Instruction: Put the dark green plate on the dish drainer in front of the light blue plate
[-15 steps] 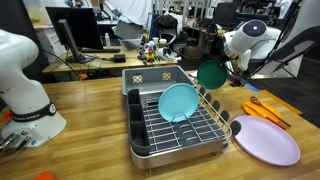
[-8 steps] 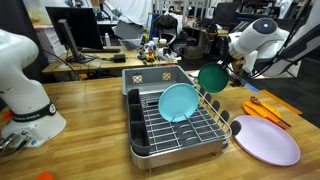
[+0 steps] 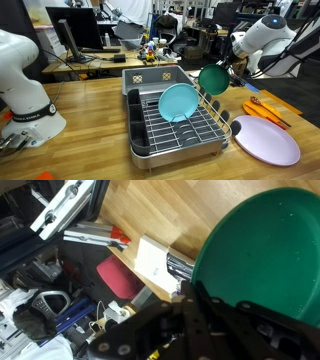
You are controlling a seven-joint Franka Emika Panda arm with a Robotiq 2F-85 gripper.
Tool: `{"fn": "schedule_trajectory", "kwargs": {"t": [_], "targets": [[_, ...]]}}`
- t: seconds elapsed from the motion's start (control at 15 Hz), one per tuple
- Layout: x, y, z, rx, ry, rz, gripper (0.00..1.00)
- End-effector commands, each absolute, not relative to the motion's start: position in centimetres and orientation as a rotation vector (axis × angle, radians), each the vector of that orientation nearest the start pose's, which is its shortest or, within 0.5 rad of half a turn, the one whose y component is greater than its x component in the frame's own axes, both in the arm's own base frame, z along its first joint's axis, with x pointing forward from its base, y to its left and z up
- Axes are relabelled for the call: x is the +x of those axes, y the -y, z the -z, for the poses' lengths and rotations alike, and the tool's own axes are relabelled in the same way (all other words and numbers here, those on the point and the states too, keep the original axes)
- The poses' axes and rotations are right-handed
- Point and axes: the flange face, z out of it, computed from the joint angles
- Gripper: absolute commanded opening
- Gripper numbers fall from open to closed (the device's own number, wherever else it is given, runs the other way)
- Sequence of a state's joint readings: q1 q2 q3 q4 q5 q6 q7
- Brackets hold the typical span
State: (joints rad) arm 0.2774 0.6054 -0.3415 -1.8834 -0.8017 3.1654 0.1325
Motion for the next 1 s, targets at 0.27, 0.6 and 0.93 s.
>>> {"fn": "schedule_trajectory", "kwargs": {"t": [0.27, 0.6, 0.93], "targets": [[65.72, -5.06, -25.22, -3.064, 1.222, 0.991, 0.06], [65.60, -5.14, -25.27, -3.061, 1.222, 0.989, 0.06], [65.46, -4.43, -25.63, -3.054, 1.243, 1.012, 0.01]]}}
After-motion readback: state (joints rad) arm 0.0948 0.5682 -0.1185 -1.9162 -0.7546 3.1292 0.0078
